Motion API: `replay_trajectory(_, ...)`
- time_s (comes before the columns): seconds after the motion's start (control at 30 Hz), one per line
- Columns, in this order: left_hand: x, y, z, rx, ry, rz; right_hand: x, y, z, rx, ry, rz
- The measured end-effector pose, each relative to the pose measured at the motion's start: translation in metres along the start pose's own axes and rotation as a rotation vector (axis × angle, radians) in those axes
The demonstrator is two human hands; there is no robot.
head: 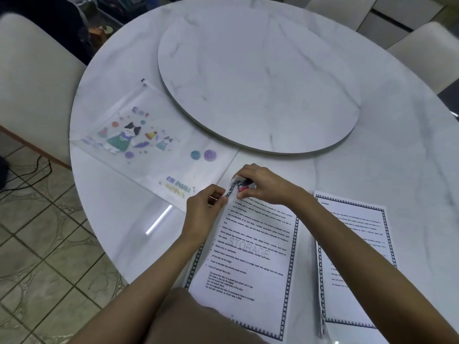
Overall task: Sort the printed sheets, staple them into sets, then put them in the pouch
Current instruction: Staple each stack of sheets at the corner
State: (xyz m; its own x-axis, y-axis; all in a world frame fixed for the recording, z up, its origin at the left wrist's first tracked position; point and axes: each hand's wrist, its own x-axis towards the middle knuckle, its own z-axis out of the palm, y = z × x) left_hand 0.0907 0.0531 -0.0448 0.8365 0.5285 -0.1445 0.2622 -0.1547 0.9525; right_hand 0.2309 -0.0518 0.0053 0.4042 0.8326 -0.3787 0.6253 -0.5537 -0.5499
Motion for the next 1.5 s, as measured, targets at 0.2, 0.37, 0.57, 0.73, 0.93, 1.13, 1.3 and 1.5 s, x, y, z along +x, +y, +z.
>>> replay_trajectory(0.2,0.001,-0.004,0.0,0.004,-0.001,-0.002,0.0,0.003,0.008,0.037,0.091,-0.042)
replay_trajectory(0.37,0.0,-0.003,0.002,-0.013,-0.015,-0.004,0.001,0.008,0.017,0.055,0.201,-0.064)
replay_trajectory(0.57,0.002,0.0,0.005,-0.01,-0.024,-0.012,0.001,0.01,0.018,0.162,0.259,-0.051)
replay_trajectory(0.73,0.002,-0.002,0.002,0.042,-0.088,-0.042,0.002,0.011,0.019,0.197,0.241,-0.034)
replay_trajectory(0.93,0.001,-0.007,-0.004,0.165,-0.189,-0.025,0.006,0.012,0.015,0.16,0.157,0.044)
replay_trajectory(1.13,-0.002,-0.006,-0.005,0.176,-0.179,-0.015,-0.001,0.019,0.012,0.247,0.255,0.096)
replay_trajectory(1.3,-0.015,-0.002,-0.009,0.165,-0.216,-0.019,-0.014,0.032,0.013,0.332,0.457,0.154)
replay_trajectory(1.5,-0.031,-0.004,-0.01,0.233,-0.204,-0.009,-0.035,0.049,0.03,0.336,0.645,0.283)
